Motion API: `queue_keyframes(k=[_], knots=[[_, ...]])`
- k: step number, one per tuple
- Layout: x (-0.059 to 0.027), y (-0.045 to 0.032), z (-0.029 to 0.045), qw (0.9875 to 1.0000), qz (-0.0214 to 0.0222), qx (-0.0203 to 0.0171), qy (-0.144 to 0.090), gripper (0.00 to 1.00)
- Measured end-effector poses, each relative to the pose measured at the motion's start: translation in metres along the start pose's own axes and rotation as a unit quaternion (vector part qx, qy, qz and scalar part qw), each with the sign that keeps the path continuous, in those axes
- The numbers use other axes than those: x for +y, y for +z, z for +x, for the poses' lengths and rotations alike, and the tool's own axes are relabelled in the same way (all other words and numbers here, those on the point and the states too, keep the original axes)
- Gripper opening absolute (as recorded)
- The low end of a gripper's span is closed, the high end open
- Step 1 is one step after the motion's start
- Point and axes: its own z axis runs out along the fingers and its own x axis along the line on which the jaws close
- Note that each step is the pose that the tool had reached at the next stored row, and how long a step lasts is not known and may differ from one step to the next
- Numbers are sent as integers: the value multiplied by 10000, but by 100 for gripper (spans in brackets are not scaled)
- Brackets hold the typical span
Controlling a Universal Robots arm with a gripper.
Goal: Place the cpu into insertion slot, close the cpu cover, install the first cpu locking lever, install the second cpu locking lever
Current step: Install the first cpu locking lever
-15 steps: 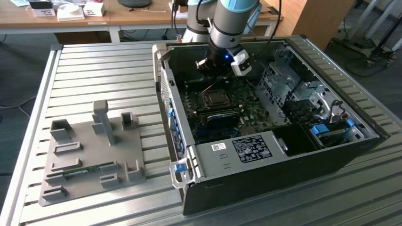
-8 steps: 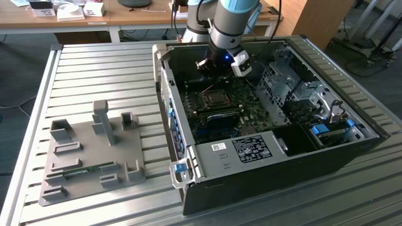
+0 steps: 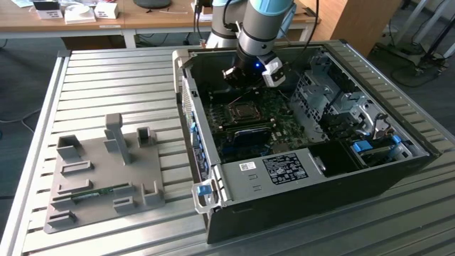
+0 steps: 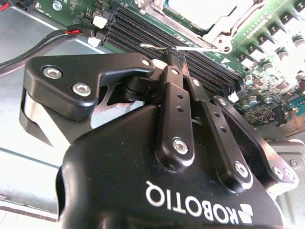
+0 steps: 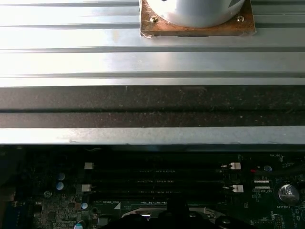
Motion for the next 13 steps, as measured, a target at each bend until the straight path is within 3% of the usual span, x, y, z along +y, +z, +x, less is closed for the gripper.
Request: queue_keyframes(k=[13], knots=[[-19,73,0,10000,0,0,0,11]])
